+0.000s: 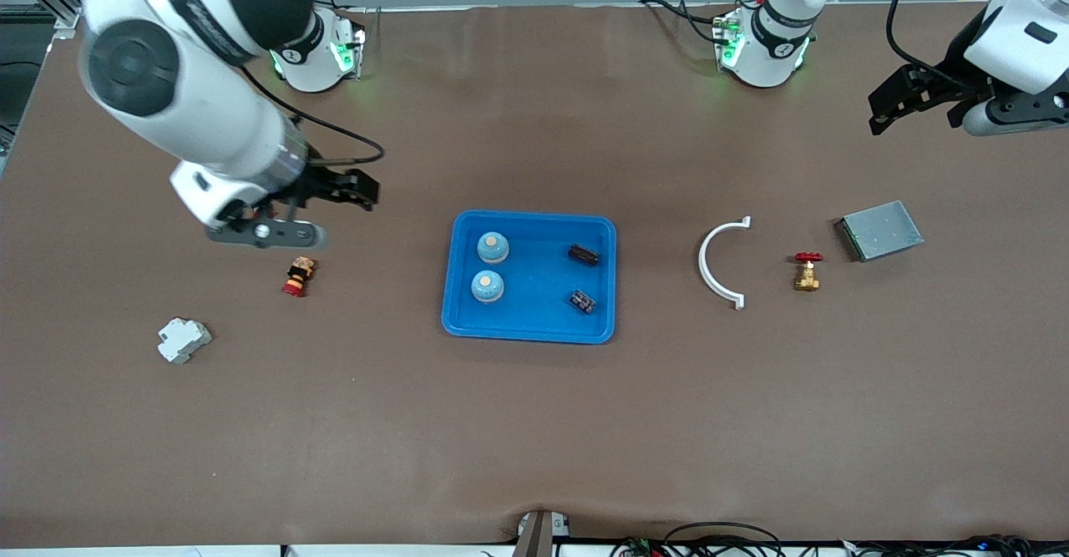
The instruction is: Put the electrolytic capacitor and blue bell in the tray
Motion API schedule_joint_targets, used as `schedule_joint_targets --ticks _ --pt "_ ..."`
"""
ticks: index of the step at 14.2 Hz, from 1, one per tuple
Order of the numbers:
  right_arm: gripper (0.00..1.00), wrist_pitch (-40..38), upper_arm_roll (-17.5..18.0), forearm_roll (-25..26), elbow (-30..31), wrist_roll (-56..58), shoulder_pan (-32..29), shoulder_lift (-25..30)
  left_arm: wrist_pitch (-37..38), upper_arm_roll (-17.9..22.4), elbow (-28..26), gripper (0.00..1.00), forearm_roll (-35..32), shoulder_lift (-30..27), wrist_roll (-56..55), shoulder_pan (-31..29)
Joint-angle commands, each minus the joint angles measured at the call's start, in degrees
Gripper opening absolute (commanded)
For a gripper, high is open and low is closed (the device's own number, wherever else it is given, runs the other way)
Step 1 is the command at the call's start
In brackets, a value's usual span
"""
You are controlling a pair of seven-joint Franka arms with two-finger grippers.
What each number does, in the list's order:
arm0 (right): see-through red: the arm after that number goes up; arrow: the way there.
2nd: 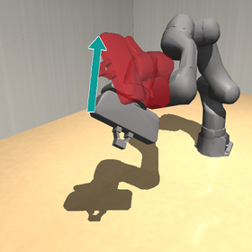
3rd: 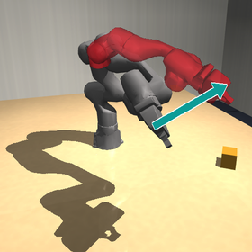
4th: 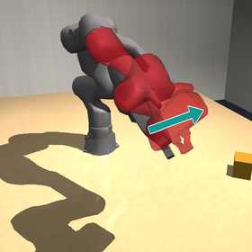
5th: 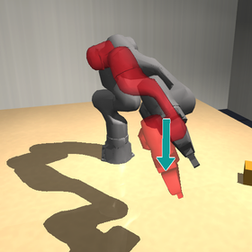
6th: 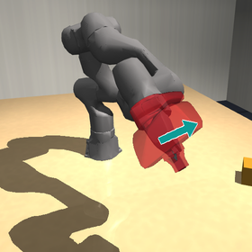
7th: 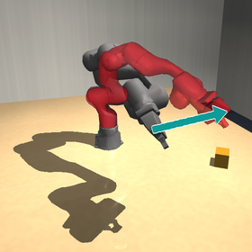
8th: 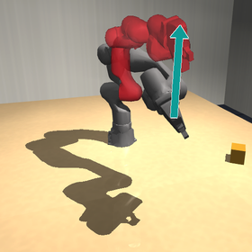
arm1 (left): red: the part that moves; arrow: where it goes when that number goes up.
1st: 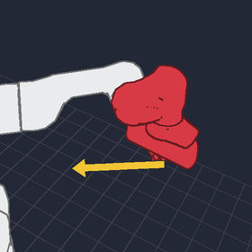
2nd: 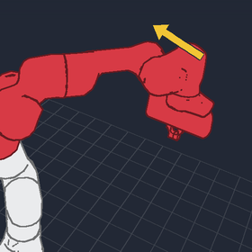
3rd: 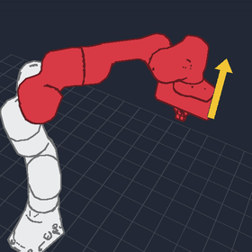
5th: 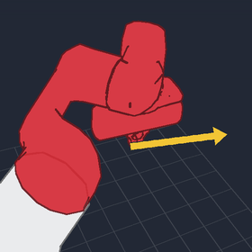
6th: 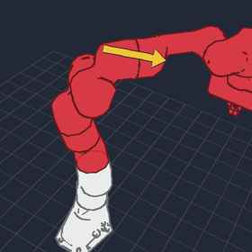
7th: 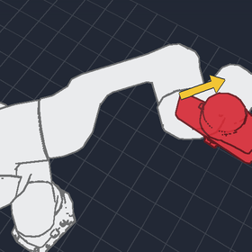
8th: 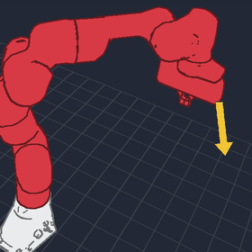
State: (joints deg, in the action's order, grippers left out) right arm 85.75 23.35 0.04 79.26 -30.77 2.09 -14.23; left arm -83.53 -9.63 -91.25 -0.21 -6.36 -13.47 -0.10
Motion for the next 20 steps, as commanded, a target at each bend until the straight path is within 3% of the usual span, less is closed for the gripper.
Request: schedule_joint_targets --ticks 1,5,8,13,14,17,20 --pt "1.00 -2.42 0.47 -1.27 2.65 1.93 -4.01 5.87 -1.45 -0.22 -0.43 1.00 0.30 -0.68 2.48 -0.51" --pt "1.00 -4.10 -0.05 -1.62 6.95 13.00 -10.43 12.55 -1.73 0.48 1.59 1.00 0.39 0.99 3.19 -0.95" --pt "1.00 -7.52 -6.63 -1.97 6.09 13.54 -9.04 13.18 -1.55 0.58 2.04 1.00 0.21 1.87 3.10 -1.04" --pt "1.00 -7.88 -8.23 -1.98 5.64 16.86 -10.96 13.09 -1.20 1.01 2.04 1.00 -0.76 2.75 3.01 -1.04" --pt "1.00 -7.80 -10.58 -1.98 5.64 19.14 -10.45 12.92 -1.20 1.01 2.04 1.00 -0.85 2.75 3.01 -1.04" --pt "1.00 -7.01 -22.18 -2.06 5.64 21.54 -2.12 12.83 1.07 1.01 2.12 1.00 -0.85 2.05 5.73 -1.83" --pt "1.00 -6.65 -23.61 -1.98 5.73 21.54 -1.39 12.83 1.96 0.93 2.92 1.00 -0.76 2.05 5.91 -2.27"
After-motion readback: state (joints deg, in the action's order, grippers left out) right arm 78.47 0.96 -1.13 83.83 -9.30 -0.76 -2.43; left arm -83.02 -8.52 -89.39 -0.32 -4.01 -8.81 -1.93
